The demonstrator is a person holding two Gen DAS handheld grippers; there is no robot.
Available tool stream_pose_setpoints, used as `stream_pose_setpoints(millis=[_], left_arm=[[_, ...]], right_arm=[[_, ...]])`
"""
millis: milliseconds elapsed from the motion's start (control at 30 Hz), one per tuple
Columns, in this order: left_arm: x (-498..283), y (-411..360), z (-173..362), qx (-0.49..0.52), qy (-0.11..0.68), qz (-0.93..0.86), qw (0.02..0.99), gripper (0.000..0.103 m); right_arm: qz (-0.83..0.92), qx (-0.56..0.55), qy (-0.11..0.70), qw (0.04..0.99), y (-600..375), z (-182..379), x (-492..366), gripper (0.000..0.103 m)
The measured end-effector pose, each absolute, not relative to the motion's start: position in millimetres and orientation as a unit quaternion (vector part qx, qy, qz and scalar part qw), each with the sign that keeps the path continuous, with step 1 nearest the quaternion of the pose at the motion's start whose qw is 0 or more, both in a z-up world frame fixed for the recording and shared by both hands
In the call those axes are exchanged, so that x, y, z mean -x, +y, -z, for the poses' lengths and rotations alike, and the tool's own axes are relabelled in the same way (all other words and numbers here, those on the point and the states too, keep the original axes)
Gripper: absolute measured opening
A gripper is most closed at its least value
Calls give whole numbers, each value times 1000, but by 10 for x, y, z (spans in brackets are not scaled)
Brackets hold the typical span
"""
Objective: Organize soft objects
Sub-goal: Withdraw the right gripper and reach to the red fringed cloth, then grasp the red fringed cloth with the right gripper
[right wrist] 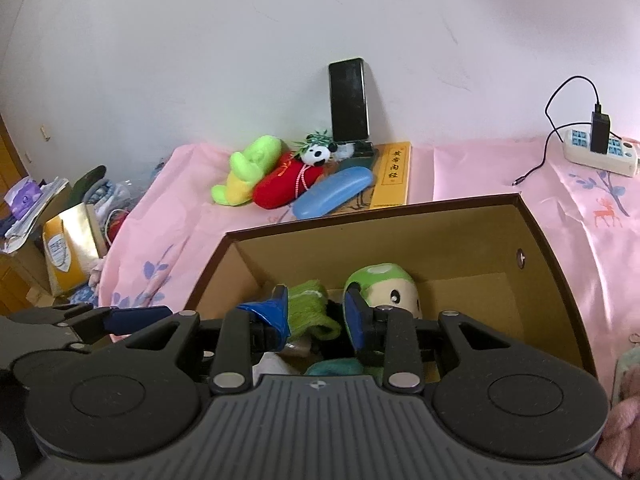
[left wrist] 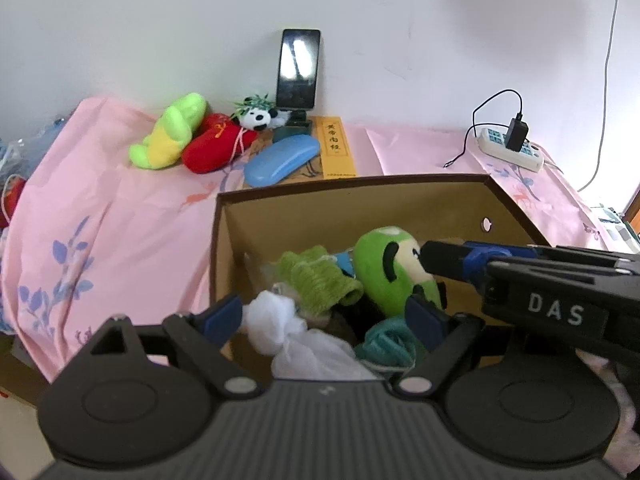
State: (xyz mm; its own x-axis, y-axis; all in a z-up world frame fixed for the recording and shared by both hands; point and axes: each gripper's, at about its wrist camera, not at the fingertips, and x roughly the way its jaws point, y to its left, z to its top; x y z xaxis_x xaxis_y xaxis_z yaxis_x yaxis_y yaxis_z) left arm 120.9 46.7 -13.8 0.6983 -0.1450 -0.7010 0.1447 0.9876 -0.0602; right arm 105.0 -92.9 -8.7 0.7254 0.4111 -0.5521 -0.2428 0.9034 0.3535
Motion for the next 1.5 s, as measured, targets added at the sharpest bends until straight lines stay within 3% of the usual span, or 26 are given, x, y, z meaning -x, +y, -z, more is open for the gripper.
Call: stream_pose_setpoints(millis=[533, 1067, 1500], left_arm=[[-678, 667, 191, -16, 396, 75, 915, 87], [-359, 946, 847, 26, 463, 130, 877, 88], [-364, 896, 1126, 38, 470, 148, 869, 87]], right_arm=[[-186, -137, 321, 918, -744, 115, -515, 14], [-234, -125, 411, 872, -458, 630, -304, 14], [-240, -139, 470, 838, -333, 935, -384, 14]])
